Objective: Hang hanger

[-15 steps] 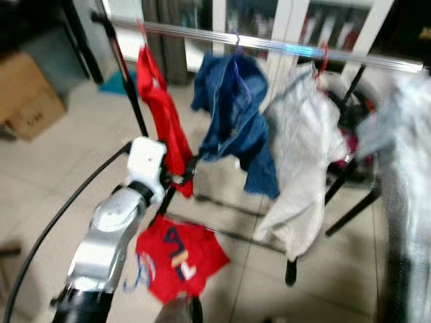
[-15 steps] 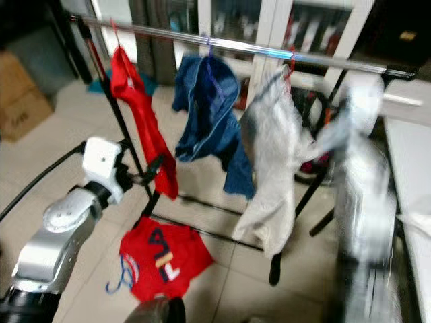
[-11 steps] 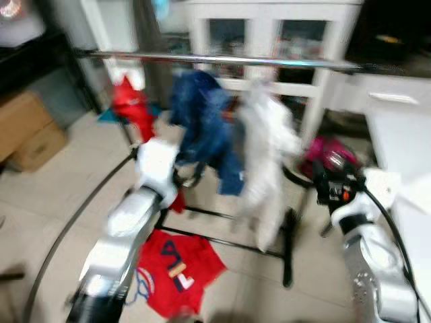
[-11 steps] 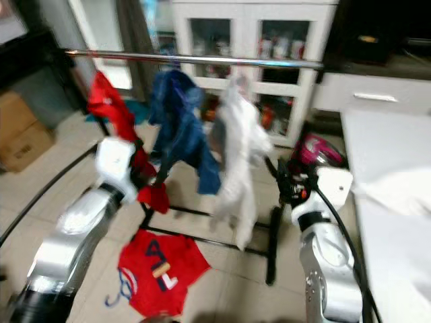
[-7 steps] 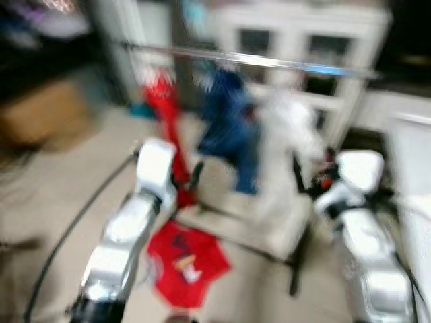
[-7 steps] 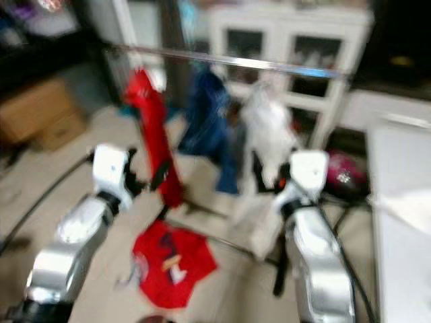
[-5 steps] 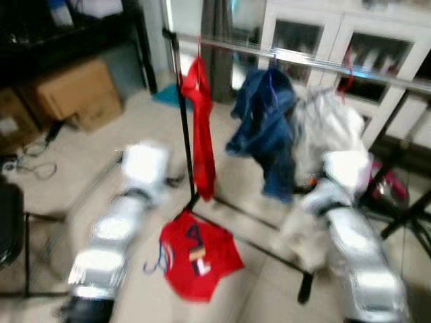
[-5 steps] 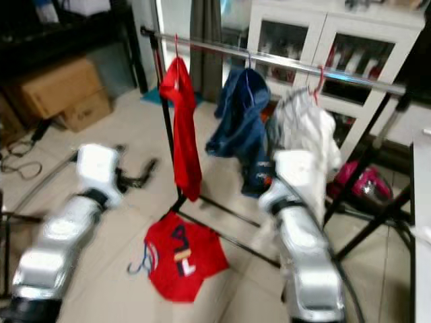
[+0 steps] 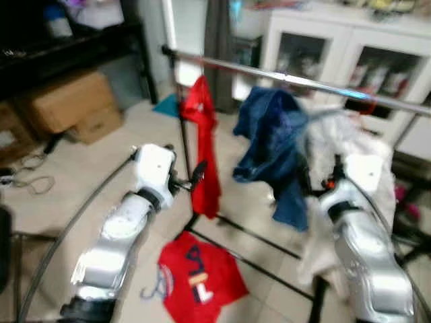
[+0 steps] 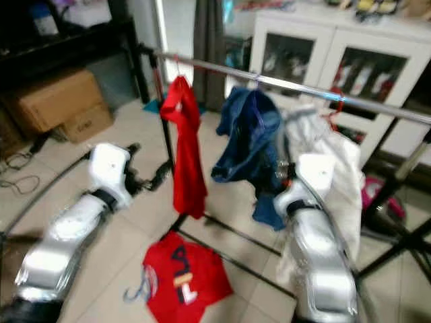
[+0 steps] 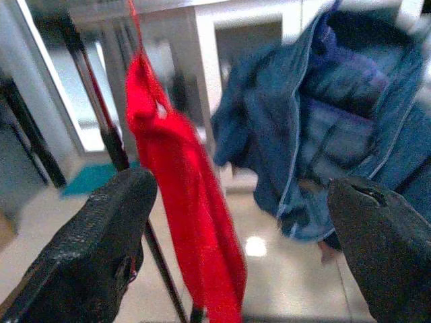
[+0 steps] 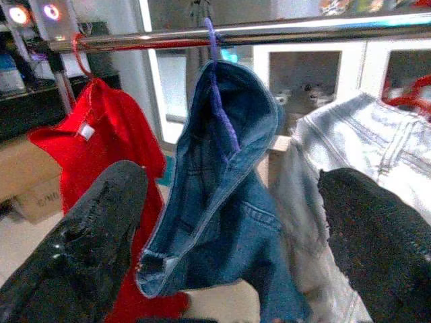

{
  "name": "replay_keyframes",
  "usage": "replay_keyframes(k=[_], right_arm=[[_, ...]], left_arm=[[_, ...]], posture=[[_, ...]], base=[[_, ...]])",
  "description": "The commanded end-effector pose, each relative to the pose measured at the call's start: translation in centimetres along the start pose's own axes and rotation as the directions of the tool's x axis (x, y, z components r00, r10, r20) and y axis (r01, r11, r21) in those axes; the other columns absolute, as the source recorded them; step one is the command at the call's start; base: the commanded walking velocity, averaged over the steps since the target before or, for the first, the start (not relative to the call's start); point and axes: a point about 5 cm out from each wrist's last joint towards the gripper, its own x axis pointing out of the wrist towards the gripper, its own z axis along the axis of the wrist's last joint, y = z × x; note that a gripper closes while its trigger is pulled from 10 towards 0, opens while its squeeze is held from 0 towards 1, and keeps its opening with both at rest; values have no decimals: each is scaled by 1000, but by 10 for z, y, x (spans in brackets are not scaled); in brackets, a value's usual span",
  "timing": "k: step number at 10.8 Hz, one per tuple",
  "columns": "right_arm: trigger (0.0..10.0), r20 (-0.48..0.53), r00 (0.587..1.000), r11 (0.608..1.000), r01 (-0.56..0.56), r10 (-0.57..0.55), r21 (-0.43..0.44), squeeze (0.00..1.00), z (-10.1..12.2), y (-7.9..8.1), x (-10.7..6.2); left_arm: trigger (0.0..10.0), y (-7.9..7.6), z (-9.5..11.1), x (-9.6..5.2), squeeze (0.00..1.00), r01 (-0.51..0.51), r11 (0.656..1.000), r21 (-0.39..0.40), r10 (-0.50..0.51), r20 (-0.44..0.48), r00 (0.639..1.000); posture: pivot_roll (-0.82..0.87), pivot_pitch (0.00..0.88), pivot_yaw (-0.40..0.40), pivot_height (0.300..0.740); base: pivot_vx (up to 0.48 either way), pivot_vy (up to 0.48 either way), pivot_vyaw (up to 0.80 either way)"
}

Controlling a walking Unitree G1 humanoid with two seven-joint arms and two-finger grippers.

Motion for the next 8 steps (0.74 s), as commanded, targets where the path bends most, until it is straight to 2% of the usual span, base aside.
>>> replay_keyframes(k=[1, 2, 3, 4, 5, 8], right_arm=[[10000, 20, 997, 997, 74, -74, -12, 1000, 5, -17, -4], [10000, 70, 992, 995, 100, -100, -4, 1000, 12, -23, -8], [10000, 90, 992, 996, 93, -91, -14, 1000, 16, -23, -10], [10000, 90, 993, 997, 82, -81, -4, 1000, 15, -21, -11], [10000, 81, 994, 998, 69, -68, -7, 1000, 13, -17, -12], [10000, 72, 996, 999, 47, -46, -7, 1000, 10, -13, -12]], left_arm=[[10000, -14, 3, 5, 486, 75, 997, -8, -75, 11, 997], [10000, -19, 1, 5, 482, 101, 995, 3, -101, 0, 995], [10000, -20, 0, 5, 459, 104, 995, 10, -104, 1, 995], [10000, -18, 0, 5, 478, 85, 996, -13, -85, 9, 996], [10000, -17, -1, 6, 502, 67, 997, 25, -67, -3, 998], [10000, -20, -1, 7, 478, 84, 996, 18, -84, 5, 996]], posture=[[-14, 3, 33, 740], [-22, 3, 36, 740], [-26, 3, 38, 740], [-28, 3, 36, 740], [-28, 1, 33, 740], [-30, 0, 30, 740]], base=[[435, 0, -800], [386, 0, -800], [0, 0, -563], [0, 0, 0], [0, -480, 0], [0, -480, 0]])
